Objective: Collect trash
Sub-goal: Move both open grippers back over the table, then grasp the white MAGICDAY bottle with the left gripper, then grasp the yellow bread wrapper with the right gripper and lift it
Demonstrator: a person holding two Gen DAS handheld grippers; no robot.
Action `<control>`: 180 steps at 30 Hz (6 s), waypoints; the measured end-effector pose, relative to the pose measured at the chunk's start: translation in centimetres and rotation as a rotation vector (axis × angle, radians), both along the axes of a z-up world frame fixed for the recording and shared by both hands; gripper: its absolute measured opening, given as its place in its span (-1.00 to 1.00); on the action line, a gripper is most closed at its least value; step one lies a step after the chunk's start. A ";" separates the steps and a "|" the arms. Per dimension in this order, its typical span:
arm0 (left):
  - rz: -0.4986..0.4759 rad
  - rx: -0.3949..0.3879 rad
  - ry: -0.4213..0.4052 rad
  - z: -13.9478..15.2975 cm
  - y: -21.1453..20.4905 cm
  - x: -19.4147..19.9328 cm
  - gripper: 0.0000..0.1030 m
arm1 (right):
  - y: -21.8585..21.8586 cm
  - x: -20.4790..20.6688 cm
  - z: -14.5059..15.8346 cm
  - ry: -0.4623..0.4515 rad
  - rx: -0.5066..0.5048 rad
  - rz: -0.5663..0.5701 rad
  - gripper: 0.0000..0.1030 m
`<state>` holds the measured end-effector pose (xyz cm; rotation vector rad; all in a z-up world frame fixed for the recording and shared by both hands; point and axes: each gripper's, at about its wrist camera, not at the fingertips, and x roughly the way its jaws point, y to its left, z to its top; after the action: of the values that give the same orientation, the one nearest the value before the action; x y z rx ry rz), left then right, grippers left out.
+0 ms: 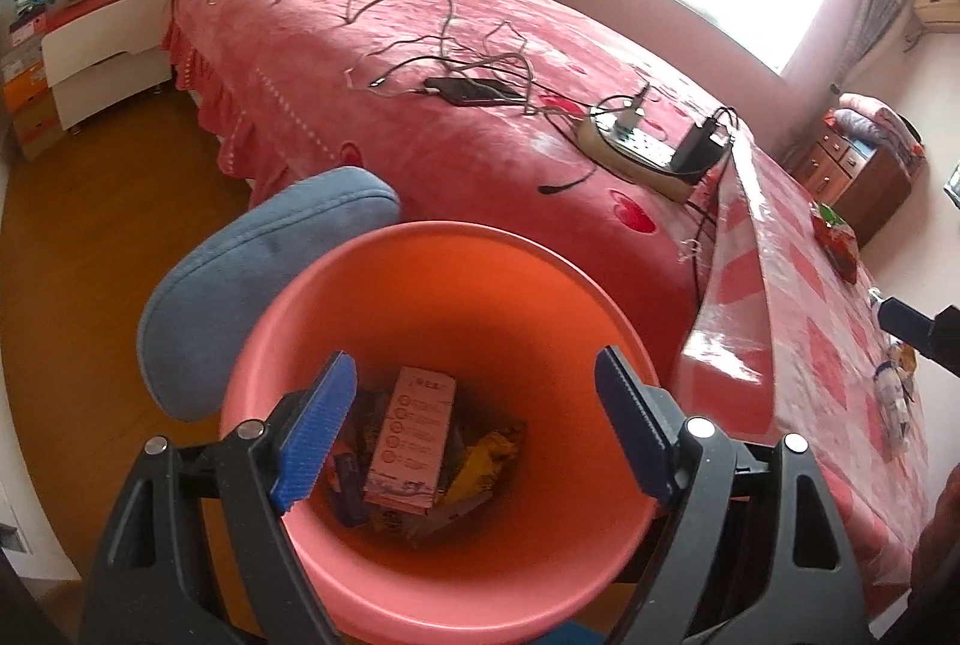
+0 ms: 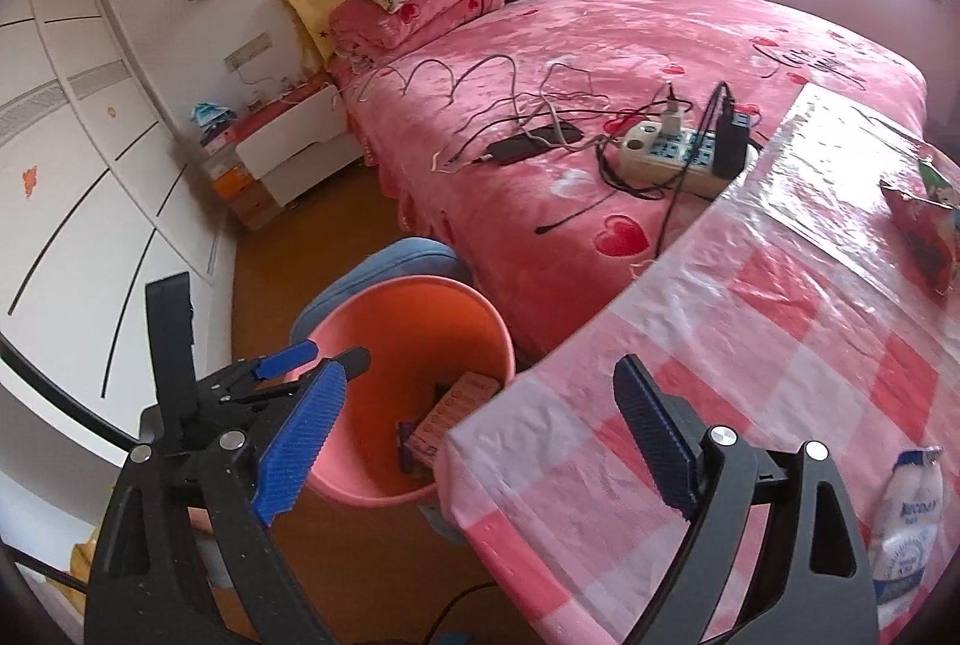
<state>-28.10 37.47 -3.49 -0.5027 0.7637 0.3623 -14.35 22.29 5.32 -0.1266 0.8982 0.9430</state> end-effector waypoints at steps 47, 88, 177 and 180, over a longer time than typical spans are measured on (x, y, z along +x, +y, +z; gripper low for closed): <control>-0.331 0.108 -0.011 6.1 -13.0 6.5 0.61 | -16.9 2.1 1.9 -0.011 0.198 -0.342 0.75; -0.652 -0.030 0.074 5.5 -31.2 12.5 0.61 | -37.2 8.3 -1.5 0.035 0.279 -0.769 0.74; -0.531 0.103 -0.011 4.1 -26.8 14.4 0.15 | -23.4 12.3 -5.1 -0.147 -0.279 -0.296 0.26; -0.535 0.084 -0.026 4.0 -26.3 14.3 0.15 | -23.0 11.7 -4.8 -0.166 -0.284 -0.308 0.12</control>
<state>-13.84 11.15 0.54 -0.2086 0.8219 -0.1095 -2.65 -0.69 0.49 -0.2967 0.8637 0.5084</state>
